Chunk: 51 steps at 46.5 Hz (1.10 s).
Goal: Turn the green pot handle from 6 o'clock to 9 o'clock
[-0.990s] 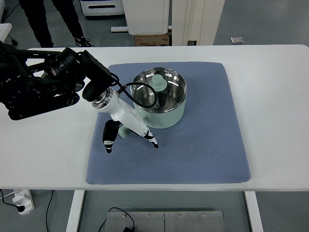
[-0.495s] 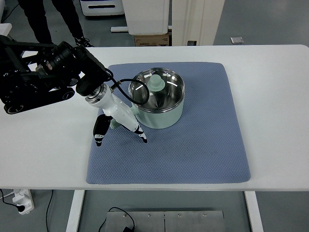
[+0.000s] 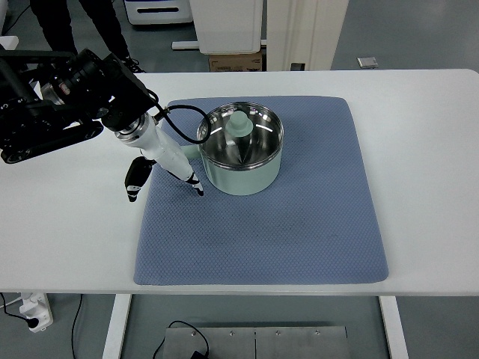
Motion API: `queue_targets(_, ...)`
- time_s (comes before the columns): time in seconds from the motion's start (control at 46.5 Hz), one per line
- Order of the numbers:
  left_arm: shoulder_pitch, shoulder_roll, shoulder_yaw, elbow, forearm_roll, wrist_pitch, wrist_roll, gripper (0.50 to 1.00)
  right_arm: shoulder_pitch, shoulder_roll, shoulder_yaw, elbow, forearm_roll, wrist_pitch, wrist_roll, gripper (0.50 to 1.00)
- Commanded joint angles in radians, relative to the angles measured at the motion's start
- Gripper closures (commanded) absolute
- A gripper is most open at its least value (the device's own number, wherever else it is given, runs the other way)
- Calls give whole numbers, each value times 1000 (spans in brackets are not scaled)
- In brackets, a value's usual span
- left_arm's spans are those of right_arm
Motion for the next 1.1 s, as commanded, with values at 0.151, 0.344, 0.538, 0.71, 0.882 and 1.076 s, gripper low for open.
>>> queue_targets(0.151, 1, -19, 3, 58, 14, 0, 3, 500, 0, 0, 0, 0, 0, 0, 0, 500)
queue_targets(0.344, 12, -31, 3, 95, 14, 0, 3, 500, 0, 0, 0, 0, -1, 0, 0, 500)
queue_targets(0.538, 11, -31, 3, 66, 7, 0, -17, 500, 0, 0, 0, 0, 0, 0, 0, 500)
queue_targets(0.71, 3, -9, 0, -33, -16, 0, -78, 500, 0, 0, 0, 0, -1, 0, 0, 500)
queue_targets(0.882, 1, 15, -6, -106, -133, 0, -84, 500, 0, 0, 0, 0, 0, 0, 0, 500)
queue_targets(1.076, 1, 15, -31, -152, -395, 0, -84, 500, 0, 0, 0, 0, 0, 0, 0, 500)
